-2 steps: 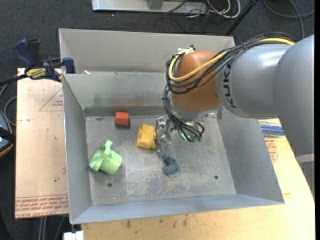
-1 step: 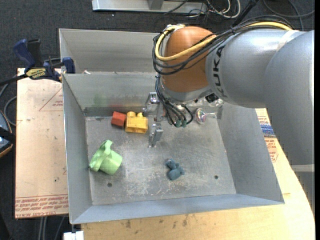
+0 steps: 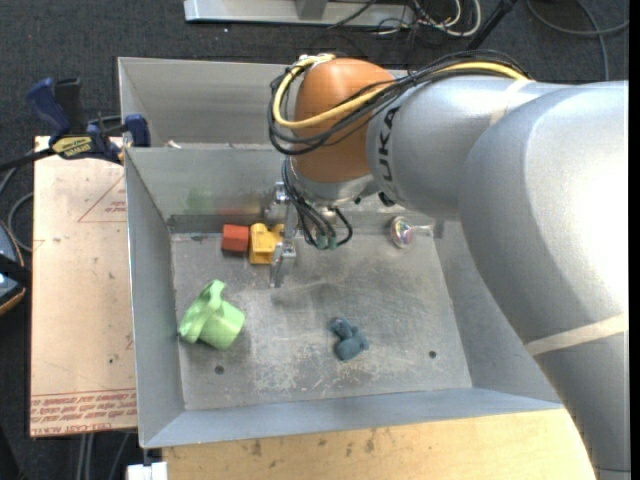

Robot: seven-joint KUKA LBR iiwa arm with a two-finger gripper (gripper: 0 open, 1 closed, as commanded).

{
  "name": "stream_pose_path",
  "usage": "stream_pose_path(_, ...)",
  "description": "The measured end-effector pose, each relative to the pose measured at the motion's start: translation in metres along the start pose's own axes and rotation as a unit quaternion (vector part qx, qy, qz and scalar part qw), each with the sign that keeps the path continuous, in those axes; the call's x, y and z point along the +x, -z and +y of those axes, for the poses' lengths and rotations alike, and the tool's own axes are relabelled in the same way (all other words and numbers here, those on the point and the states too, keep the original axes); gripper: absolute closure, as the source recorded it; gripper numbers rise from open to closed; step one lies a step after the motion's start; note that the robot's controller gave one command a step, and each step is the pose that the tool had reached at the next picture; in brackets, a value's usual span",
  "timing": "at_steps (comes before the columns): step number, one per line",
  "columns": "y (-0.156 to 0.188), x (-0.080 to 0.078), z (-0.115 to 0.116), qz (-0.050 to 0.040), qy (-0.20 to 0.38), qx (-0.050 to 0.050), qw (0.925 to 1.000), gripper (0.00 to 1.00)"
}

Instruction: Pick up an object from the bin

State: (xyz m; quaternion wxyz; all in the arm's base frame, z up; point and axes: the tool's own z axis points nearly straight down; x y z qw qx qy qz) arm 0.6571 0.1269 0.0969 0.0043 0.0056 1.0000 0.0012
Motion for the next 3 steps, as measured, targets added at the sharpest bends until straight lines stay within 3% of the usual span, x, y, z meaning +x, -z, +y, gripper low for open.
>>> stream_pose_path(1, 0.007, -0.002, 0.000, -0.0047, -0.001, -0.001, 1.0000, 1.00)
stream_pose_path(2, 0.003, 0.000, 0.019, -0.0097, 0.031, -0.004, 0.9995, 1.00)
stream_pose_path(3, 0.119, 0.004, 0.031, -0.0023, 0.038, -0.001, 0.9993, 1.00)
